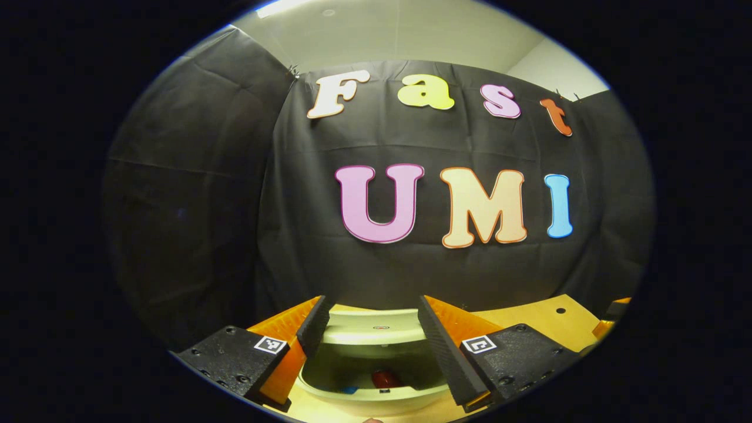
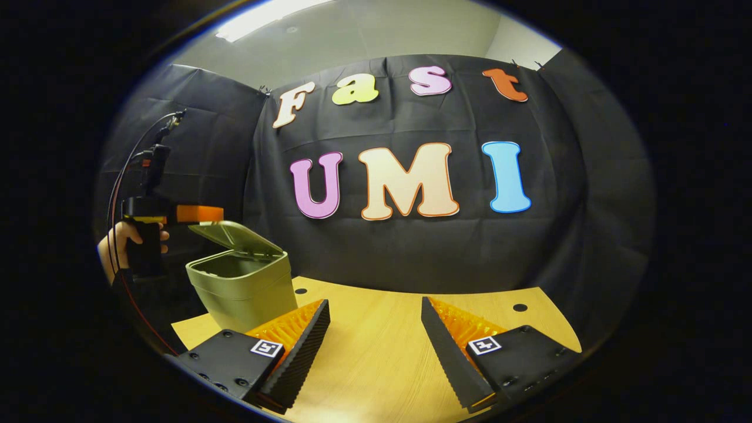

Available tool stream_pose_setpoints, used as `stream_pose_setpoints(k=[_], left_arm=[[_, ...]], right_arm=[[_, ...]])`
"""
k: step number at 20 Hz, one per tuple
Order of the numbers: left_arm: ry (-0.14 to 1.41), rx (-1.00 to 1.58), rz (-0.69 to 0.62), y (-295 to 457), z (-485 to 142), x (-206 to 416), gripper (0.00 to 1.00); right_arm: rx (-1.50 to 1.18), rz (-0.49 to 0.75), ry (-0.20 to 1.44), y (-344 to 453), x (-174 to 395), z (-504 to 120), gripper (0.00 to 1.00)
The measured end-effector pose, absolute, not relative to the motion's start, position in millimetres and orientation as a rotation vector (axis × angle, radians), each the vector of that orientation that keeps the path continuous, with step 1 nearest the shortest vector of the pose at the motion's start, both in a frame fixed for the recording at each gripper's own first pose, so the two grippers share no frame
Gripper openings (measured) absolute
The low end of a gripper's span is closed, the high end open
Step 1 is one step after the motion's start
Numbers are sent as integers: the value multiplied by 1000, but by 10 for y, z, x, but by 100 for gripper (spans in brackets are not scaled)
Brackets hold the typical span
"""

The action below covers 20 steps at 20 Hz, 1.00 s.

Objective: Press the lid of the desktop garbage bin to open it, pick up the crumpled paper on the desktop and throw it into the bin, then pick up the pop can on the desktop and drop it into the bin, and finally close the garbage bin lid.

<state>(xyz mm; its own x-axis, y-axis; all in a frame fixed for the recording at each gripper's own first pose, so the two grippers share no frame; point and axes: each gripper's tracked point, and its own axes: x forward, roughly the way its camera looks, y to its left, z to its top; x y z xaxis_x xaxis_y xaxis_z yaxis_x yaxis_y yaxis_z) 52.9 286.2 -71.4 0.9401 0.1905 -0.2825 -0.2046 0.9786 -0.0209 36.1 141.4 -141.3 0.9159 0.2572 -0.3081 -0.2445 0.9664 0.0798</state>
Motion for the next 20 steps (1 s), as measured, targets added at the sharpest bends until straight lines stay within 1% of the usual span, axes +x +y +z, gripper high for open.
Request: stream_pose_setpoints(k=[1, 2, 4, 5, 8, 9, 11, 12, 13, 14, 15, 20], left_arm=[[303, -69, 200, 2858, -832, 498, 91], [322, -77, 197, 2846, -924, 475, 92], [338, -72, 197, 2865, -1059, 447, 91], [346, -67, 197, 2873, -1119, 433, 92], [366, -63, 192, 2872, -1226, 405, 93], [367, -62, 190, 2870, -1249, 399, 91], [375, -61, 185, 2860, -1293, 395, 92], [380, -54, 181, 2857, -1316, 387, 90], [389, -50, 176, 2852, -1353, 368, 93], [408, -46, 171, 2837, -1408, 339, 92], [382, -37, 168, 2841, -1357, 338, 92], [359, -18, 163, 2832, -1407, 321, 93]], right_arm=[[38, 261, 326, 1436, 353, -1428, 98], [37, 264, 329, 1456, 342, -1437, 98], [28, 268, 333, 1490, 327, -1442, 98], [22, 269, 335, 1504, 324, -1454, 98], [12, 265, 343, 1525, 318, -1474, 98], [10, 265, 347, 1538, 307, -1492, 98], [8, 264, 357, 1565, 306, -1533, 98], [9, 264, 358, 1586, 304, -1536, 98], [9, 263, 359, 1603, 300, -1534, 98], [10, 263, 361, 1623, 307, -1546, 98], [12, 262, 361, 1643, 321, -1552, 98], [18, 245, 384, 1759, 349, -1668, 98]])
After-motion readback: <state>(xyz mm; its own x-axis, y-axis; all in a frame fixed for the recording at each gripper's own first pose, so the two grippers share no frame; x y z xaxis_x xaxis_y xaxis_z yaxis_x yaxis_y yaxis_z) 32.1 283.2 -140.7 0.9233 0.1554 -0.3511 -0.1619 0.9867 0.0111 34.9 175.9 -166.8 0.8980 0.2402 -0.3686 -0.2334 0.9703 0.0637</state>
